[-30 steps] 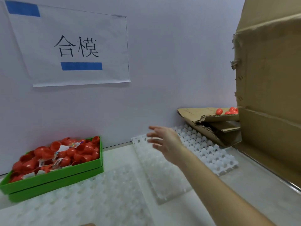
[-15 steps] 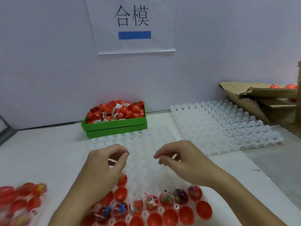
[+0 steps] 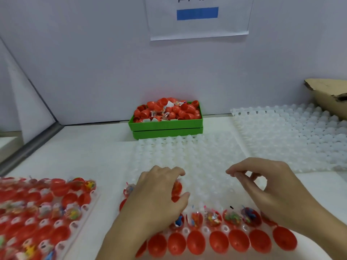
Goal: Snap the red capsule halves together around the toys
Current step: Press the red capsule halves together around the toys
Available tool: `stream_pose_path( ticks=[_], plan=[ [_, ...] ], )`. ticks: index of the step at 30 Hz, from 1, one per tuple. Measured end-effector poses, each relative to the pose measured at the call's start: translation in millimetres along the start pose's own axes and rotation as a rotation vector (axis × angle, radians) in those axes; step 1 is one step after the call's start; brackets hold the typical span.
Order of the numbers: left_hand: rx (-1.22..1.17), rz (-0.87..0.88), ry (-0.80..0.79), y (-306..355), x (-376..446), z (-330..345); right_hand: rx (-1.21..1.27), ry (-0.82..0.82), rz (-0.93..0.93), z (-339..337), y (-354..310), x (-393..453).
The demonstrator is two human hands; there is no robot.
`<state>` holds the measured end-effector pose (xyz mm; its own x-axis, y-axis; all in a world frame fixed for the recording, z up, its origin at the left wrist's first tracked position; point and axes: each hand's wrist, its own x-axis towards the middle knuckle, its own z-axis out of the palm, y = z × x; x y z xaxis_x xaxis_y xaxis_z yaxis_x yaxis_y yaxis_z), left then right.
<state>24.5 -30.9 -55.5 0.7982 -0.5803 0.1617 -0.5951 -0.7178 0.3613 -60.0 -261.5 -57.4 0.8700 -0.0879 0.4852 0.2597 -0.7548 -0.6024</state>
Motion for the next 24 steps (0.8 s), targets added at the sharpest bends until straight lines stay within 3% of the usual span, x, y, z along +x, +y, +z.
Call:
stream_pose_path(
  ticks=[12,24],
  plan=[
    [-0.216,-0.021,-0.001,-5.0,4.3,2.4,0.016,0.019,0.006,-0.7,-1.8,0.3],
    [-0.238,0.003,0.037,-2.3,4.2,1.6,0.069,0.021,0.046,-1.2,-1.5,0.2]
  ],
)
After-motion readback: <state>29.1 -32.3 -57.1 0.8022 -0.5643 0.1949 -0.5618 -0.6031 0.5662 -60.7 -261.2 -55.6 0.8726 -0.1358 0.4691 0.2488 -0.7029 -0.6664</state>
